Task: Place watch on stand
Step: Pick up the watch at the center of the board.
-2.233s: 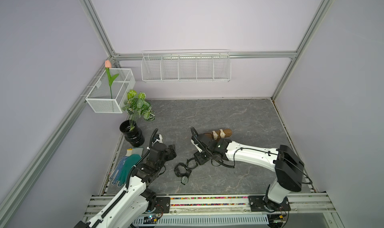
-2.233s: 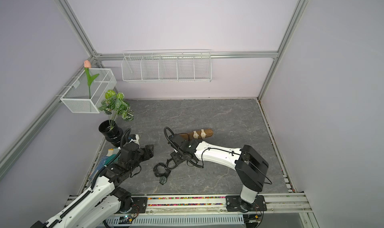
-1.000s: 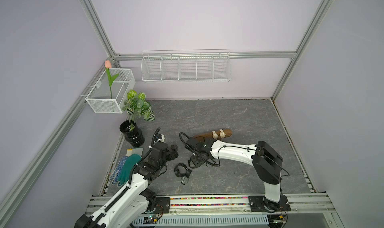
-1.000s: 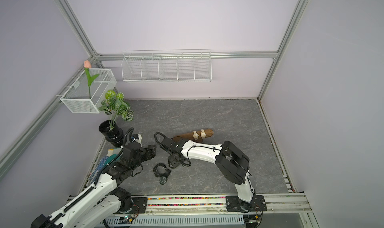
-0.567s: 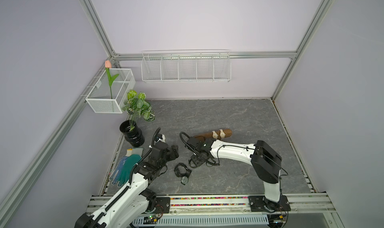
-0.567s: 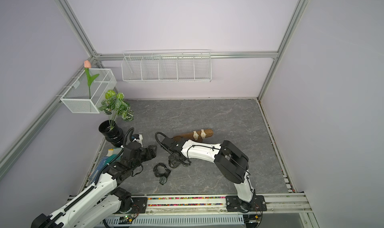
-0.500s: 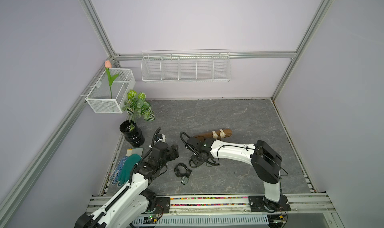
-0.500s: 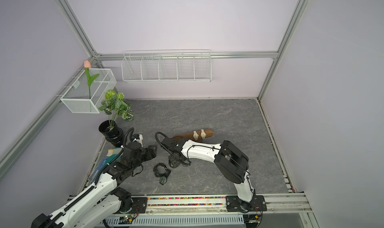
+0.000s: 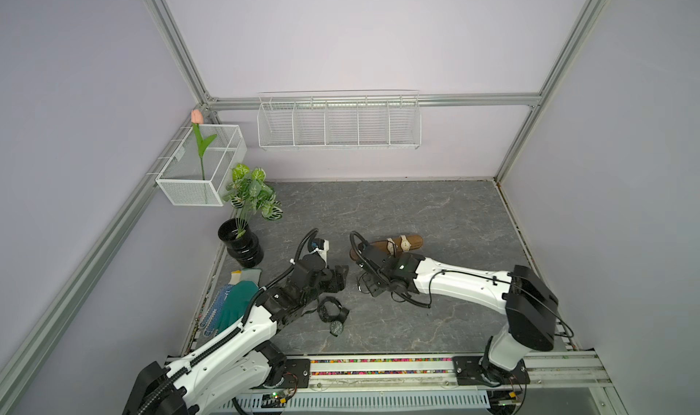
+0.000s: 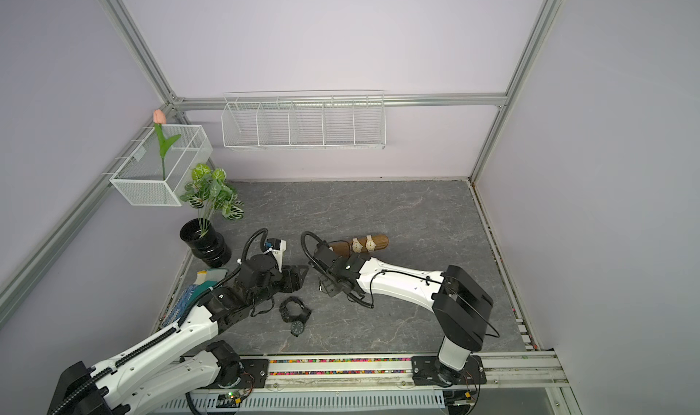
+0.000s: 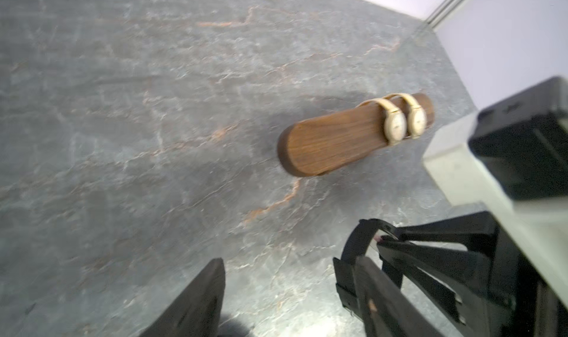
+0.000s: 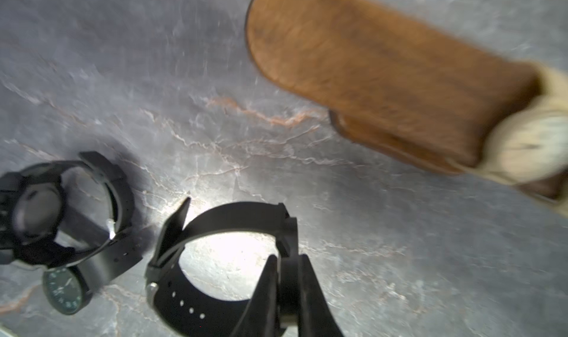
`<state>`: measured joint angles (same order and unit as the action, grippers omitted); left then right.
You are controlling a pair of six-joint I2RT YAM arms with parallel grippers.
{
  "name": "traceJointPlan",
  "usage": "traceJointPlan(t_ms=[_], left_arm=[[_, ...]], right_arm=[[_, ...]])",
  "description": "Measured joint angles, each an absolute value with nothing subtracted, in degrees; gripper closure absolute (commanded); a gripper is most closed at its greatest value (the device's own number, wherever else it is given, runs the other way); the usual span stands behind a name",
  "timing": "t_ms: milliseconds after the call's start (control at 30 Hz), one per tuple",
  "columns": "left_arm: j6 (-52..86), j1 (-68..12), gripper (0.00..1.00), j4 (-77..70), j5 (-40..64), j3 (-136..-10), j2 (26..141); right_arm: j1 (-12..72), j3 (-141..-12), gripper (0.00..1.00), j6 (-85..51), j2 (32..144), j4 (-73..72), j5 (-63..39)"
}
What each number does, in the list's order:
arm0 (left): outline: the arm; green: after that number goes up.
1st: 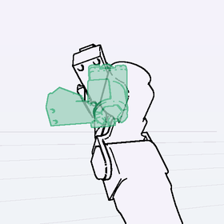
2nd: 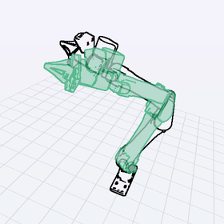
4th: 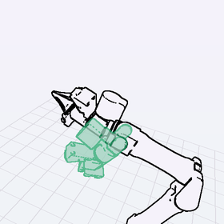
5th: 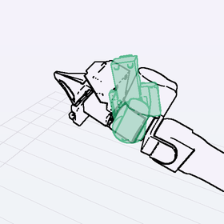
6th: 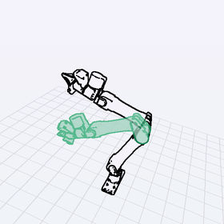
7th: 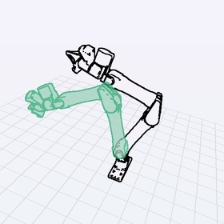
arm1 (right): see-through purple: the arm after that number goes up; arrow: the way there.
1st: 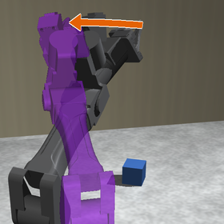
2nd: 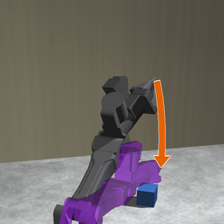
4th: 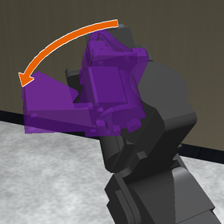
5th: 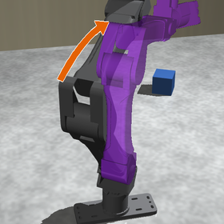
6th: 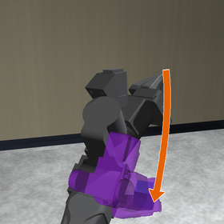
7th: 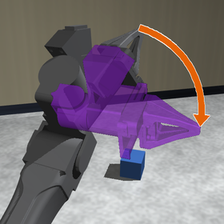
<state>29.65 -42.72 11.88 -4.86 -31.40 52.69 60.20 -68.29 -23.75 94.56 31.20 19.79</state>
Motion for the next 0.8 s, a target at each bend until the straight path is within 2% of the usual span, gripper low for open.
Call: traceJointPlan(t_ms=[167,467,667,800], left_arm=[[29.56,-45.63,0.44,7.86,-3.55,-32.08,55.88],[28.62,-53.19,0.47,4.69,-3.22,-38.94,64.42],[28.38,-53.54,0.49,5.43,-5.10,-40.23,68.47],[28.29,-53.54,0.56,6.00,-5.58,-40.42,69.47]], right_arm=[[58.50,-66.43,0.85,-24.08,89.69,29.74,22.68],[58.33,-65.08,0.85,-24.25,87.72,28.84,24.49],[58.33,-64.88,0.84,-24.27,85.58,28.53,24.64],[58.33,-64.88,0.84,-24.29,84.97,28.36,24.62]])
